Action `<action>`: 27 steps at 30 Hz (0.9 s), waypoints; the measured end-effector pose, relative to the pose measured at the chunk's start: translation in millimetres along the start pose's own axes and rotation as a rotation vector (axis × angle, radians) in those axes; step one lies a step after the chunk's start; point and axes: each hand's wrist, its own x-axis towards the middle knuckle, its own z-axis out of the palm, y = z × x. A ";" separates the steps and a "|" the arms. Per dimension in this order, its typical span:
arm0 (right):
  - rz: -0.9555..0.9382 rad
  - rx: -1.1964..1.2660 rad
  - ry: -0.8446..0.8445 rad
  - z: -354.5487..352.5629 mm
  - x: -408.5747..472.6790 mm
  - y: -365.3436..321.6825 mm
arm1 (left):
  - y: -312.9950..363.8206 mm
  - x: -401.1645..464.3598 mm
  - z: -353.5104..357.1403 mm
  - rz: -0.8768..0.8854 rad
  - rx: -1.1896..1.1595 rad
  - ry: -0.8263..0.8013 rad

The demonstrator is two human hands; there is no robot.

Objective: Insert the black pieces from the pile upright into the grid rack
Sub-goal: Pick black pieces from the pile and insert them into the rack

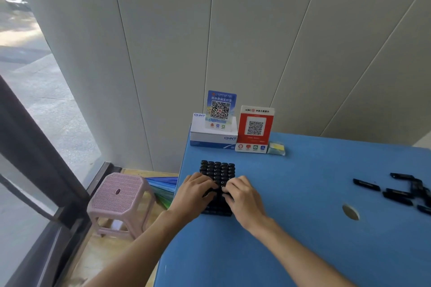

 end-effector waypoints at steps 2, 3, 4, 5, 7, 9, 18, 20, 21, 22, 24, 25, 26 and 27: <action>-0.034 -0.011 0.006 2.5 -1.2 0.6 | -1.7 0.3 -1.0 0.004 -0.015 0.004; -0.045 -0.011 0.009 3.5 -1.6 0.9 | -2.4 0.8 -1.9 0.003 -0.022 0.002; -0.051 -0.010 0.013 4.5 -1.9 1.9 | -2.7 1.3 -2.8 0.005 -0.025 -0.002; -0.051 -0.008 0.016 5.4 -2.0 3.0 | -2.7 1.7 -3.6 0.012 -0.024 -0.009; -0.037 0.008 0.019 6.8 -1.9 5.6 | -2.3 2.3 -4.1 0.033 -0.010 -0.023; -0.027 0.030 0.020 7.4 -2.4 7.7 | -2.1 2.5 -3.4 0.040 -0.003 -0.021; 0.013 0.025 0.003 6.8 -7.9 9.8 | -1.9 -1.0 1.8 0.030 0.027 -0.005; 0.028 0.005 -0.017 5.6 -8.0 7.6 | -0.3 -1.2 2.6 0.026 0.041 -0.003; 0.038 -0.004 -0.025 4.5 -8.6 7.5 | 0.3 -0.3 2.8 0.012 0.041 0.001; 0.046 -0.014 -0.028 2.7 -9.5 8.0 | 1.0 1.1 2.6 -0.009 0.038 0.007; 0.072 -0.032 -0.022 -3.1 -12.1 11.8 | 3.0 4.9 2.6 -0.026 0.054 0.016; 0.094 -0.039 -0.014 -7.0 -14.0 15.3 | 5.1 7.1 2.6 -0.018 0.078 0.021; 0.119 -0.046 -0.004 -11.1 -16.8 19.9 | 8.1 9.0 2.7 -0.008 0.098 0.026; 0.146 -0.055 0.003 -15.8 -20.5 25.3 | 11.9 11.1 3.0 0.000 0.111 0.030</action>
